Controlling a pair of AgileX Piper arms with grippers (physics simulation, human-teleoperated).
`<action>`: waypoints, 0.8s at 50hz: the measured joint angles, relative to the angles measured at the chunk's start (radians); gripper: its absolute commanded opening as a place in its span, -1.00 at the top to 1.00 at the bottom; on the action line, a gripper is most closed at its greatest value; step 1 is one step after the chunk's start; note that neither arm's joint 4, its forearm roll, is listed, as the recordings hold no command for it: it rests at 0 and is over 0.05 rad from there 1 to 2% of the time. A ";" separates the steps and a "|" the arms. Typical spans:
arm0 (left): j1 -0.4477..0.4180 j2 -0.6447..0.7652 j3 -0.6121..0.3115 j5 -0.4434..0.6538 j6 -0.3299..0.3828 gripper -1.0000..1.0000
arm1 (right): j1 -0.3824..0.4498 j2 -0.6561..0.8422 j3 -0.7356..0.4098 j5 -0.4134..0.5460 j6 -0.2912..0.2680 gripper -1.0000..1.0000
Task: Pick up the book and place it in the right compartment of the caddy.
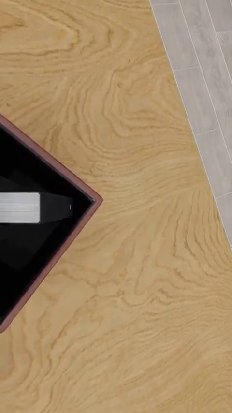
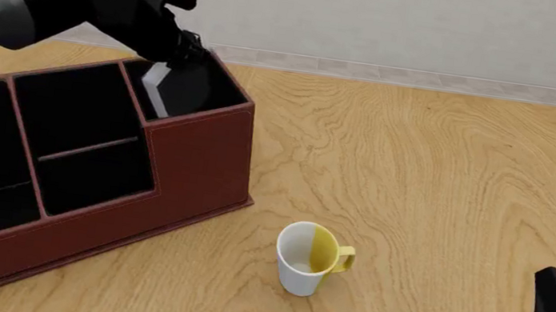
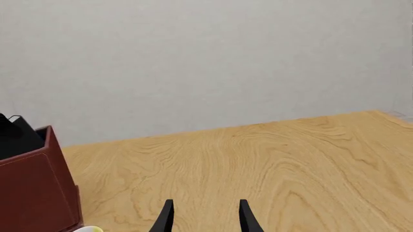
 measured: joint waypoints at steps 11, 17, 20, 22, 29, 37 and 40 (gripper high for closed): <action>0.002 0.007 0.029 -0.023 0.004 1.00 | -0.001 0.000 0.000 0.000 -0.001 -1.00; 0.002 0.011 0.040 -0.033 0.006 1.00 | 0.000 0.000 0.000 0.001 -0.001 -1.00; 0.002 0.013 0.045 -0.037 0.006 1.00 | 0.000 0.000 0.000 0.001 -0.001 -1.00; 0.002 0.014 0.048 -0.040 0.007 1.00 | -0.001 0.000 0.000 0.001 -0.001 -1.00; -0.005 0.013 0.059 -0.048 0.004 1.00 | 0.000 0.000 0.000 0.001 -0.001 -1.00; -0.009 0.012 0.064 -0.051 0.005 1.00 | 0.001 0.000 0.000 0.001 -0.001 -1.00; -0.011 0.011 0.066 -0.052 0.005 1.00 | 0.002 0.000 0.000 0.002 -0.001 -1.00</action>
